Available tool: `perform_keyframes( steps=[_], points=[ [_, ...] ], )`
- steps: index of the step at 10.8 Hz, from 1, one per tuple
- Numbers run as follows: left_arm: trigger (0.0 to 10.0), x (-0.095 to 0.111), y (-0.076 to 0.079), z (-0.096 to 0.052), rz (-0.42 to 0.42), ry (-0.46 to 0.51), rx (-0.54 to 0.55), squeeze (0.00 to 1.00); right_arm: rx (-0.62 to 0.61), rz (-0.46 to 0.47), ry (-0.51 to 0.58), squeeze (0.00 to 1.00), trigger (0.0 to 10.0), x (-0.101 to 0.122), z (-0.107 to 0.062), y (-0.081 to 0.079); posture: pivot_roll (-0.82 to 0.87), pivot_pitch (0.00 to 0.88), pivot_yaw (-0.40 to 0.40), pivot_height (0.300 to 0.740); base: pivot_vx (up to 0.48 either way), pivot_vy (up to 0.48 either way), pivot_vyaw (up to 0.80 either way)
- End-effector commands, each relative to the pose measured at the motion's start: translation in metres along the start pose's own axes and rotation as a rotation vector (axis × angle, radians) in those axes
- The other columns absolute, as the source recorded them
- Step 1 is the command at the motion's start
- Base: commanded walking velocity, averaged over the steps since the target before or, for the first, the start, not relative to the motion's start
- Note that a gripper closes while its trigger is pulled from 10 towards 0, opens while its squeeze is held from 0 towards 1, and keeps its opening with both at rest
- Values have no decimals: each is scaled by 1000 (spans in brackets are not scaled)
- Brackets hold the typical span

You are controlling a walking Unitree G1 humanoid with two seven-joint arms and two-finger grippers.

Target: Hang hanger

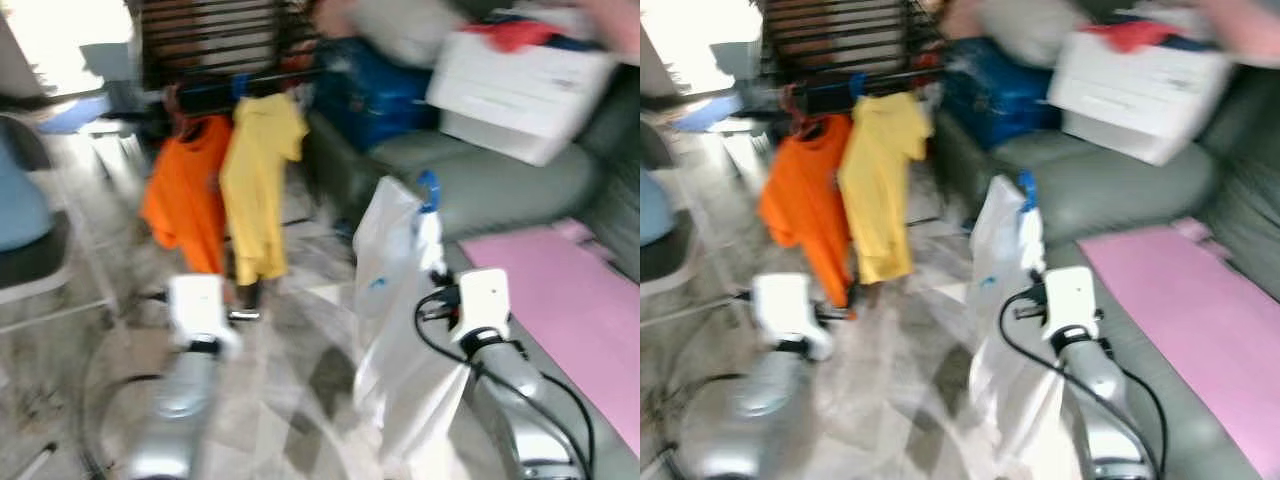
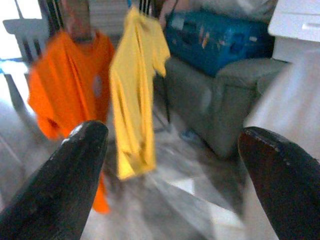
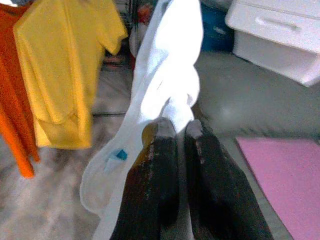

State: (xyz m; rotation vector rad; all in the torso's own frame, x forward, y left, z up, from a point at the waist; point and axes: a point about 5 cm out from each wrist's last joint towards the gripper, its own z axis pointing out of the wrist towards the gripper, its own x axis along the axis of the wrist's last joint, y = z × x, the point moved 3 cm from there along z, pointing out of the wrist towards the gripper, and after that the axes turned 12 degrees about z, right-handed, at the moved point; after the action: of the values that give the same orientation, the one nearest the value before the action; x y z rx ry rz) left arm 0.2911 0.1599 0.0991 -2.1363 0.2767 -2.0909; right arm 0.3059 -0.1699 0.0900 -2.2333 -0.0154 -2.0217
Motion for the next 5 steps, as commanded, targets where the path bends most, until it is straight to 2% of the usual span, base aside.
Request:
perform_keyframes(
  steps=[1,2,3,4,5],
  points=[
    [10000,-3,-8,-3,35,2,19,0,15,10,51,0,10000,12,3,-4,-104,12,20,740,0,0,0],
    [10000,-1,-19,-9,89,14,15,0,21,6,50,0,10000,13,0,-1,-96,0,17,740,0,0,0],
    [10000,2,-24,-22,158,32,-28,0,34,1,45,0,10000,14,-3,2,-81,0,9,740,0,0,0],
    [10000,-3,-24,-37,240,51,-85,0,35,-3,39,0,10000,12,-2,7,-79,0,15,740,0,0,0],
    [10000,-13,-27,-41,252,32,-21,0,32,3,50,0,10000,16,2,9,-89,0,23,740,0,0,0]
  ],
)
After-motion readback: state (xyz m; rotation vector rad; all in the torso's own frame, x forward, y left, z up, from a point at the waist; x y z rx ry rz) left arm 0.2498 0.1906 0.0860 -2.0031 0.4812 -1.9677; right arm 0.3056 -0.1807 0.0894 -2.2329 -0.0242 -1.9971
